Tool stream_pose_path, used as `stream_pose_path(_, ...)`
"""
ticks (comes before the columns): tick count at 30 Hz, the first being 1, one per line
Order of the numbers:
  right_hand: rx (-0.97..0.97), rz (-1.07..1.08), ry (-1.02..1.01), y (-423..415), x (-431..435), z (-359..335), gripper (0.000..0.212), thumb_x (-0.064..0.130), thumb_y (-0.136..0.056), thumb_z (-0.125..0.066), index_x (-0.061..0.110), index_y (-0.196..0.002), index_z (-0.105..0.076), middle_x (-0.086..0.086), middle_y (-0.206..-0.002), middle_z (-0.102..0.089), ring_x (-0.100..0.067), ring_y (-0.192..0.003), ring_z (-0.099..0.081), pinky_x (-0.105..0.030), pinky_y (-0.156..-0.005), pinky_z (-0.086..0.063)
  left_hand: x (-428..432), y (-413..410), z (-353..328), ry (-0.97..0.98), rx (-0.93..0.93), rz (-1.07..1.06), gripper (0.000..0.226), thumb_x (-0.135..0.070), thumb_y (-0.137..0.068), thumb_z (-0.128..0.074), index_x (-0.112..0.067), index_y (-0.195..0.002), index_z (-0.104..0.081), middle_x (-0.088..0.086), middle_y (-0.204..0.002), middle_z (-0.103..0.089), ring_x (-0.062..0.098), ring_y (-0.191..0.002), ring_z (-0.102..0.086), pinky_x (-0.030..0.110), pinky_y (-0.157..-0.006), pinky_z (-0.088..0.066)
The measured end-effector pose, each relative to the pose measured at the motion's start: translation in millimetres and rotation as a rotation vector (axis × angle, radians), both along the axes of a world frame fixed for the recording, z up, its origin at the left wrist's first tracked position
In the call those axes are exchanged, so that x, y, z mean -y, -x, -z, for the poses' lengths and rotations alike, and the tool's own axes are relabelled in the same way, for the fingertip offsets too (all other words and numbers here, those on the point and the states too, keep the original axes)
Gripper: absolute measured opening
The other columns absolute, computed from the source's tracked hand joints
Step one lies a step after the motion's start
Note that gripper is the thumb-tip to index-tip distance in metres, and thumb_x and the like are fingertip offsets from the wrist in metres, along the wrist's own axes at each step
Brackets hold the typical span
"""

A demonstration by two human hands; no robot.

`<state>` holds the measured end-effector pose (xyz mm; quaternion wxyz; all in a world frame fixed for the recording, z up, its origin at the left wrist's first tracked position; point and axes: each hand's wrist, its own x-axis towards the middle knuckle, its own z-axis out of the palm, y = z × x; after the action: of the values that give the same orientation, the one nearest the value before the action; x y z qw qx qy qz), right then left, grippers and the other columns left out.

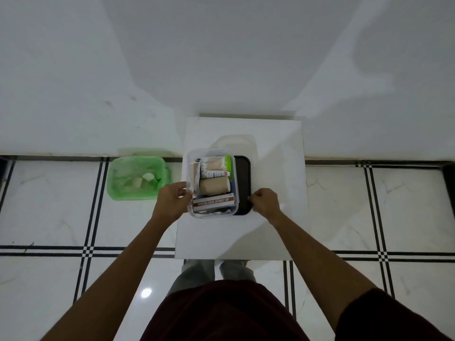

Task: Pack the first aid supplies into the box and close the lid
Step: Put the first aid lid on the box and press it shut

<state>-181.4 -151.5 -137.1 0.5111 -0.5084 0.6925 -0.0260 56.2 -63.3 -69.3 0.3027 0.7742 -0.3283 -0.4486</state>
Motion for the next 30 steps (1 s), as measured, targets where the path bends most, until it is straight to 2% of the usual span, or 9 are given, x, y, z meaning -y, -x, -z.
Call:
stream_pose_path(4,0.248,0.269,-0.141,18.2,7.4,-34.9,0.009,0.005,-0.084,-0.063,-0.002,-0.08,-0.059,-0.022,-0.084,-0.063,-0.03,-0.079,-0.064,-0.038,-0.066,-0.059,2.1,0.6,-2.3,-0.005,-0.058,-0.05,0.019,-0.003,-0.089,-0.058,0.0,-0.107,-0.064,0.014,-0.08,-0.07,0.022,-0.069,-0.07,0.036,-0.061,-0.061)
stream_pose_path(8,0.363,0.269,-0.122,37.1,17.3,-72.8,0.023,0.0,-0.079,-0.059,0.002,-0.102,-0.061,-0.017,-0.096,-0.064,-0.031,-0.092,-0.062,-0.034,-0.067,-0.055,8.6,6.4,-2.2,0.021,-0.044,0.0,0.027,-0.001,-0.087,-0.057,-0.022,-0.074,-0.065,0.001,-0.061,-0.069,0.022,-0.064,-0.064,0.043,-0.058,-0.06)
stream_pose_path(11,0.263,0.143,0.088,31.7,21.0,-99.1,0.031,0.003,-0.079,-0.059,0.006,-0.11,-0.063,-0.013,-0.095,-0.068,-0.027,-0.087,-0.065,-0.034,-0.072,-0.056,11.2,12.4,3.4,0.018,-0.048,0.021,0.015,-0.002,-0.086,-0.056,-0.011,-0.079,-0.066,0.025,-0.078,-0.07,0.025,-0.068,-0.065,0.051,-0.061,-0.059)
stream_pose_path(14,0.192,-0.009,0.309,6.3,8.4,-122.0,0.032,0.007,-0.081,-0.06,0.017,-0.111,-0.061,-0.002,-0.072,-0.066,-0.011,-0.063,-0.064,-0.019,-0.057,-0.052,12.5,18.6,11.0,0.012,-0.136,-0.027,0.014,-0.004,-0.087,-0.061,-0.012,-0.096,-0.068,0.022,-0.085,-0.072,0.031,-0.079,-0.07,0.047,-0.066,-0.06)
stream_pose_path(17,0.168,-0.247,0.454,-26.6,-15.3,-118.3,0.033,0.012,-0.085,-0.058,0.015,-0.118,-0.054,0.004,-0.072,-0.063,-0.009,-0.06,-0.063,-0.011,-0.054,-0.051,16.1,20.5,14.2,-0.023,-0.291,-0.079,0.029,-0.009,-0.085,-0.067,0.002,-0.111,-0.064,0.015,-0.088,-0.072,0.032,-0.084,-0.07,0.046,-0.075,-0.059)
stream_pose_path(21,0.045,-0.498,0.62,-56.2,-47.6,-86.5,0.042,0.034,-0.091,-0.046,0.011,-0.126,-0.049,-0.01,-0.105,-0.069,-0.024,-0.092,-0.067,-0.04,-0.09,-0.056,21.8,12.5,8.0,-0.108,-0.462,-0.239,0.033,-0.03,-0.086,-0.067,-0.005,-0.106,-0.067,0.014,-0.098,-0.072,0.03,-0.09,-0.07,0.042,-0.08,-0.058)
stream_pose_path(24,-0.102,-0.606,0.752,-70.8,-63.9,-67.6,0.042,0.028,-0.089,-0.059,0.004,-0.122,-0.056,-0.017,-0.105,-0.07,-0.035,-0.097,-0.067,-0.056,-0.098,-0.047,28.5,2.9,2.8,-0.072,-0.51,-0.283,0.039,-0.037,-0.084,-0.068,-0.006,-0.109,-0.067,0.013,-0.102,-0.071,0.029,-0.093,-0.069,0.044,-0.082,-0.057)
stream_pose_path(27,-0.052,-0.623,0.76,-81.3,-67.7,-62.5,0.033,0.017,-0.085,-0.067,0.001,-0.113,-0.061,-0.02,-0.101,-0.071,-0.038,-0.092,-0.068,-0.058,-0.095,-0.049,35.4,1.9,1.8,-0.04,-0.48,-0.257,0.033,-0.026,-0.083,-0.07,-0.008,-0.111,-0.068,0.015,-0.102,-0.072,0.031,-0.094,-0.069,0.039,-0.077,-0.059)
stream_pose_path(30,0.057,-0.523,0.683,-80.4,-55.4,-70.4,0.027,0.013,-0.09,-0.06,0.0,-0.114,-0.059,-0.02,-0.106,-0.066,-0.033,-0.096,-0.064,-0.047,-0.095,-0.053,40.2,3.9,6.3,0.002,-0.418,-0.272,0.033,-0.011,-0.081,-0.072,-0.004,-0.112,-0.066,0.014,-0.093,-0.071,0.028,-0.085,-0.068,0.033,-0.069,-0.059)
